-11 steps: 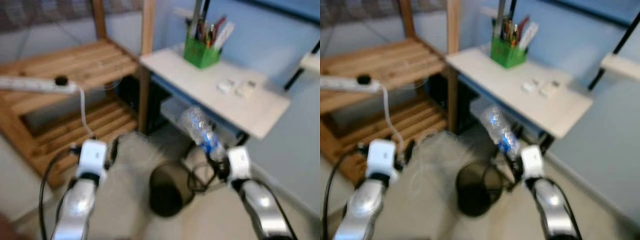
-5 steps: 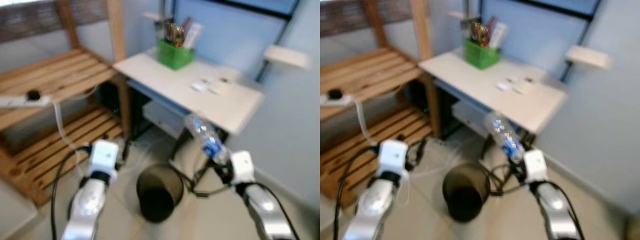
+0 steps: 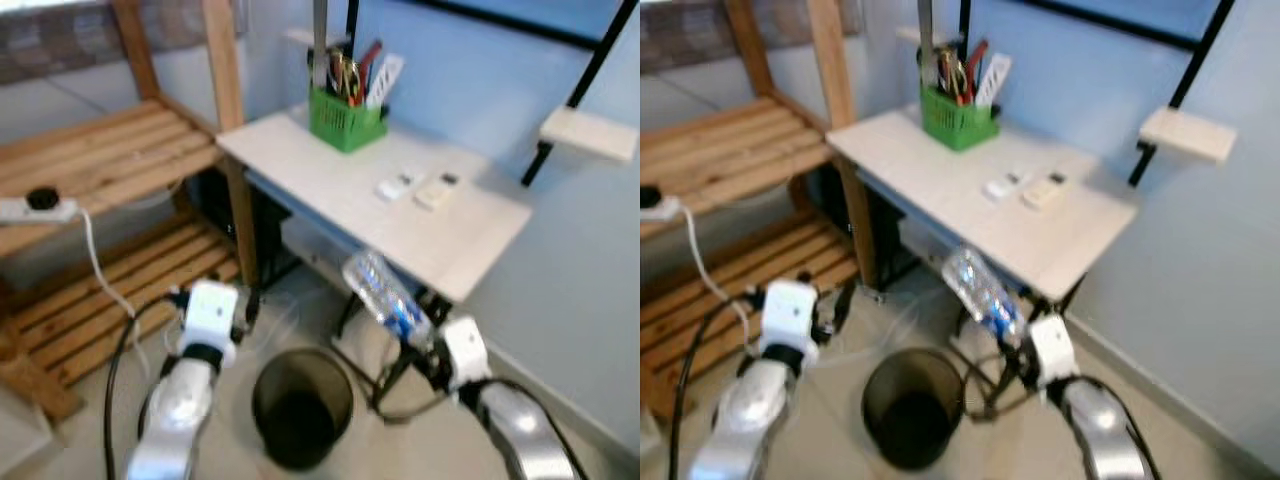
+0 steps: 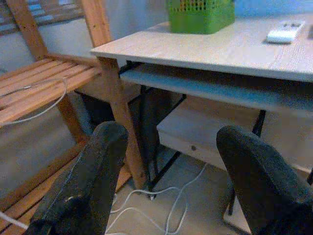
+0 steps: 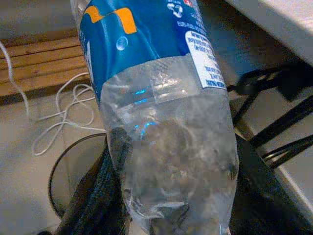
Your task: Clean up the room
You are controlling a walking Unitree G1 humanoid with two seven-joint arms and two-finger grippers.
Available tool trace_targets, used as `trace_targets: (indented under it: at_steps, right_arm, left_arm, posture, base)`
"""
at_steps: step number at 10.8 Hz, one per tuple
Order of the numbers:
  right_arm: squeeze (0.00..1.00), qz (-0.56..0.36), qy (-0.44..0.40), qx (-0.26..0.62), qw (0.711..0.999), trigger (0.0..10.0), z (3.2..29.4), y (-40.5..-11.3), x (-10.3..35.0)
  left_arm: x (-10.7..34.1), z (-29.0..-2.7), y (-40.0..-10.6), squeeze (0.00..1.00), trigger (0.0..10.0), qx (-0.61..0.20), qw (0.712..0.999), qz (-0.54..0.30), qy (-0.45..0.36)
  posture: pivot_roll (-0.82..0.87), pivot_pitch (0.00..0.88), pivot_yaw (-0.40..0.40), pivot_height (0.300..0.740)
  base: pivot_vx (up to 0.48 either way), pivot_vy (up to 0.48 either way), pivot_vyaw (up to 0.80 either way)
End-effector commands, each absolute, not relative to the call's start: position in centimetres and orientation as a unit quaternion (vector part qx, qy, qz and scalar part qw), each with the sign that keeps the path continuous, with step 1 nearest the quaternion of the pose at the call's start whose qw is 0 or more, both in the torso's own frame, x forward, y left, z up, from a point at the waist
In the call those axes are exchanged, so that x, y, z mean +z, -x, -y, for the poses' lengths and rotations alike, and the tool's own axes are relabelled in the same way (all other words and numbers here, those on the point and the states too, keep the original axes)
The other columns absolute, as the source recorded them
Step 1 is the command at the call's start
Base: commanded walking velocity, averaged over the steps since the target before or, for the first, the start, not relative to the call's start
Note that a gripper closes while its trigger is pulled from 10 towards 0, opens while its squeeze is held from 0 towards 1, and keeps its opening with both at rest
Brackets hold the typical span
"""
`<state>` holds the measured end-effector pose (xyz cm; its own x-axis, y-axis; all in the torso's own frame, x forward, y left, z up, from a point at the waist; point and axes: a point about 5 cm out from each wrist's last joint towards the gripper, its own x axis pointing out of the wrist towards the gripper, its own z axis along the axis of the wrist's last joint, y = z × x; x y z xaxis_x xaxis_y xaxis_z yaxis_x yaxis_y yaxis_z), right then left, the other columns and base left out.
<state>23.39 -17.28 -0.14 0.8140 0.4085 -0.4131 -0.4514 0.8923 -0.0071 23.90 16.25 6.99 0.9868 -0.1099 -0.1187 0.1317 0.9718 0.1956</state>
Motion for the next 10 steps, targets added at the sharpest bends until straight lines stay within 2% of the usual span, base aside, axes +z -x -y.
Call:
trace_targets:
  at_steps: [1, 2, 4, 5, 10]
  right_arm:
    - [0.0, -0.202, 0.048, 0.24, 0.948, 10.0, 16.3, -23.6, -0.3]
    - [0.0, -0.236, 0.052, 0.22, 0.945, 10.0, 15.9, -23.9, -2.0]
    - [0.0, -0.251, 0.051, 0.217, 0.942, 10.0, 14.9, -24.4, -2.5]
    - [0.0, -0.247, 0.022, 0.218, 0.944, 10.0, 13.1, -25.5, -2.1]
    - [0.0, -0.255, -0.003, 0.193, 0.947, 10.0, 10.3, -27.7, -1.4]
  left_arm:
    - [6.8, -16.1, -23.7, 0.0, 10.0, -0.077, 0.99, -0.061, -0.1]
    - [6.4, -14.4, -23.6, 0.0, 10.0, -0.16, 0.977, -0.062, -0.126]
    - [6.4, -13.9, -22.7, 0.0, 10.0, -0.196, 0.97, -0.071, -0.124]
    - [6.2, -13.7, -21.3, 0.0, 10.0, -0.223, 0.964, -0.086, -0.12]
    - [7.2, -13.0, -18.2, 0.0, 10.0, -0.241, 0.96, -0.092, -0.108]
  posture:
    - [0.05, 0.035, -0.017, 0.74]
    - [0.08, 0.063, -0.007, 0.74]
    - [0.11, 0.099, -0.003, 0.74]
    - [0.14, 0.134, -0.005, 0.74]
    - [0.24, 0.242, -0.017, 0.74]
  base:
    - [0.0, 0.0, 0.0]
    - [0.0, 0.0, 0.0]
    - [0.0, 0.0, 0.0]
    - [0.0, 0.0, 0.0]
    - [0.0, 0.0, 0.0]
